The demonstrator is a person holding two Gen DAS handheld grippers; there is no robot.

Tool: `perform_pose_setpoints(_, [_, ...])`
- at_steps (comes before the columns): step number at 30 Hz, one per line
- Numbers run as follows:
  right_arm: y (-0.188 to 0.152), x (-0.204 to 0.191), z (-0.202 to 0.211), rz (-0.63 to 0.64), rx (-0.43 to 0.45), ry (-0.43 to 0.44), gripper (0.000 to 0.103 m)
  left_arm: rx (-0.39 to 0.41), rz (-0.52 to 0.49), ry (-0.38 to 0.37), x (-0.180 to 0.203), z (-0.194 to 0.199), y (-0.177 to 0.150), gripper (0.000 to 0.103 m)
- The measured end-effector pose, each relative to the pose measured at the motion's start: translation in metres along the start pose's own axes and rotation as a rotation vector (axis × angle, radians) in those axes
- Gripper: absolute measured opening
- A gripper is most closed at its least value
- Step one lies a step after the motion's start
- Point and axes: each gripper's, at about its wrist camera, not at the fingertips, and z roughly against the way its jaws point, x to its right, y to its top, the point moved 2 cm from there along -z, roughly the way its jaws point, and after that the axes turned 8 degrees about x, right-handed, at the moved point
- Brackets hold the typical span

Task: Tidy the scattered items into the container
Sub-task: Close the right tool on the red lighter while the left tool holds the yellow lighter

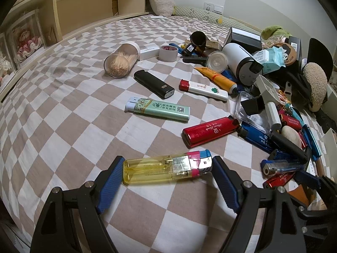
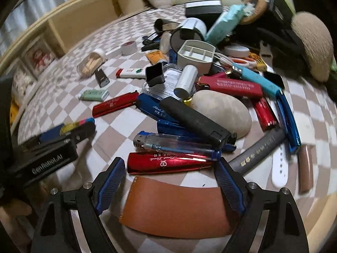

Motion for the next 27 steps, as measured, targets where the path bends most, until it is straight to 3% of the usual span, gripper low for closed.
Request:
perform_pose_setpoints(6, [-0.005, -0.011, -0.003, 0.065, 0.016, -0.043, 0.087, 0.0, -0.008, -0.002, 0.0, 0.0, 0.0, 0.083])
perform_pose_setpoints(7, [-0.006, -0.013, -0.002, 0.085, 0.02, -0.051, 0.082, -0.001, -0.006, -0.004, -0.001, 0.0, 0.0, 0.083])
perform_pose_setpoints(9, [-0.006, -0.013, 0.0, 0.098, 0.024, -0.052, 0.082, 0.003, 0.002, 0.005, 0.004, 0.003, -0.005, 0.083])
perform_pose_setpoints(27, [-0.007, -0.011, 0.032, -0.021, 0.069, 0.02, 0.082, 0.021, -0.029, -0.04, 0.017, 0.012, -0.003, 0.083])
